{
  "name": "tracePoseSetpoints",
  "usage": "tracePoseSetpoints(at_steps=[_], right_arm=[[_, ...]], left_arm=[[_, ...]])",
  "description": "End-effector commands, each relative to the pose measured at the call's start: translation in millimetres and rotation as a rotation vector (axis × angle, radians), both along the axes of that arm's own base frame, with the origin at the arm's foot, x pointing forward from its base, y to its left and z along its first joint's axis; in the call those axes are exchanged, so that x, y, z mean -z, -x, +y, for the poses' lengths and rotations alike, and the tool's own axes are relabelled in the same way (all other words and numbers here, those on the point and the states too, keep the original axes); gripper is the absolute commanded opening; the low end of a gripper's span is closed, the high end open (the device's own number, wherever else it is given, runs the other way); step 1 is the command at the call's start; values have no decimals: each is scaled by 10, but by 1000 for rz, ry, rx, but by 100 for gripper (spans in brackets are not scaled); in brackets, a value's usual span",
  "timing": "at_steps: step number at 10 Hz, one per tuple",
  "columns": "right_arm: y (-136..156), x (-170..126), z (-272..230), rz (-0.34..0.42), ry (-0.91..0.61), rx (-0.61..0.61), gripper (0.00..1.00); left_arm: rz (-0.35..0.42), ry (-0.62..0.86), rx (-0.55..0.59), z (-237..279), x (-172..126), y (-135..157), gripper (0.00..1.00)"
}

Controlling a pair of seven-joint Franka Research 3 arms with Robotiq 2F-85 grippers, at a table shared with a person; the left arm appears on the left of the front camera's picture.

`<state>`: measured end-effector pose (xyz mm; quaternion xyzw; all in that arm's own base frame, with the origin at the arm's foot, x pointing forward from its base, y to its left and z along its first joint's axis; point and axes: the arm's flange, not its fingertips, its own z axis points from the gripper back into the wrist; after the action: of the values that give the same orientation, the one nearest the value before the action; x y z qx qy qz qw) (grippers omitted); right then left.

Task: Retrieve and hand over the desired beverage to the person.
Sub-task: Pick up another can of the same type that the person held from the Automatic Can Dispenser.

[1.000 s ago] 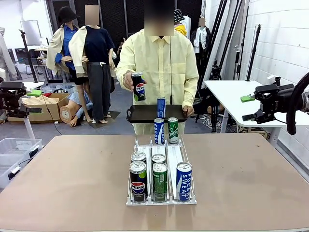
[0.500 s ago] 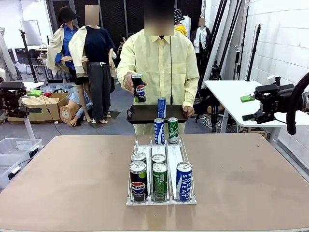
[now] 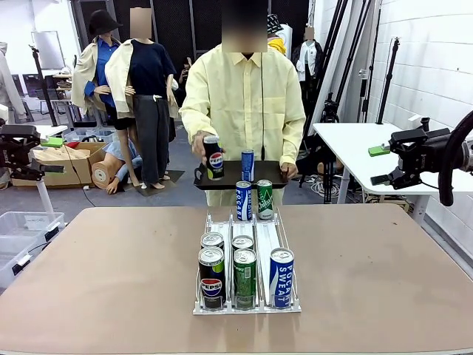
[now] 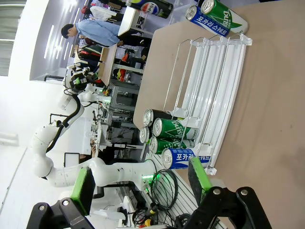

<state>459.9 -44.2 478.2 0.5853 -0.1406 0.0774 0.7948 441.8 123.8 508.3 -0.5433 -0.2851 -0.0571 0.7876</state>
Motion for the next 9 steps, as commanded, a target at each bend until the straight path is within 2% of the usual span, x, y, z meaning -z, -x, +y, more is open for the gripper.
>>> tracePoseSetpoints(at_steps=[1, 9], right_arm=[[11, 1, 5, -1, -6, -1, 100], [11, 1, 5, -1, -6, -1, 100]], left_arm=[[-5, 4, -2, 1, -16, 6, 100], [-5, 4, -2, 1, -16, 6, 100]])
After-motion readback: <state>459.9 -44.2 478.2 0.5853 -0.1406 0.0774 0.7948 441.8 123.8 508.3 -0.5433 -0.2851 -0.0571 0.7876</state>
